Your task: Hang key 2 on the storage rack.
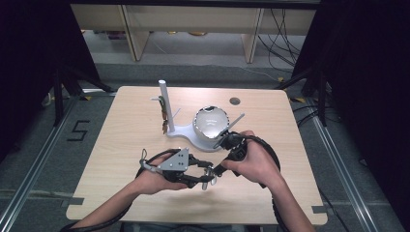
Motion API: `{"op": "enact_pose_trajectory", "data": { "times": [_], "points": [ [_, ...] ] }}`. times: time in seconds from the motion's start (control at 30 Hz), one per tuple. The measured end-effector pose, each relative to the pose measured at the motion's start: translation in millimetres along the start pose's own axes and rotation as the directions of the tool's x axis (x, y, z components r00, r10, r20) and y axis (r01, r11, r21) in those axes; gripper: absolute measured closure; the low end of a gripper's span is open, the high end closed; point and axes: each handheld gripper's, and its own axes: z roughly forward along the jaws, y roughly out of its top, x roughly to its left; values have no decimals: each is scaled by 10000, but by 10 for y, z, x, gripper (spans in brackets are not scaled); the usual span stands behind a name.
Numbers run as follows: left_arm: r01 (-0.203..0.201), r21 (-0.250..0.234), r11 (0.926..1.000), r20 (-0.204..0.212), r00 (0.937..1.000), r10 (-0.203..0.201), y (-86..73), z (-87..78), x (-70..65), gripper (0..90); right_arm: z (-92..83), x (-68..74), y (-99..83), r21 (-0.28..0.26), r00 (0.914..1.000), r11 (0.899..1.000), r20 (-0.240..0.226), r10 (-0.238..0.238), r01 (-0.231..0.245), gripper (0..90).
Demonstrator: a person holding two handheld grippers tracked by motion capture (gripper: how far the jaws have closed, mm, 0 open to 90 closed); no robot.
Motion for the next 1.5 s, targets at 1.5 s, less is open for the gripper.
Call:
{"op": "enact_pose_trajectory", "data": {
  "times": [1.5],
  "points": [
    [909, -238, 9956, -209, 9956, -914, -70, -92, -25, 790, -187, -103, 25, -3015, 9910, 9525, -1337, 14, -420, 640]
  ]
}}
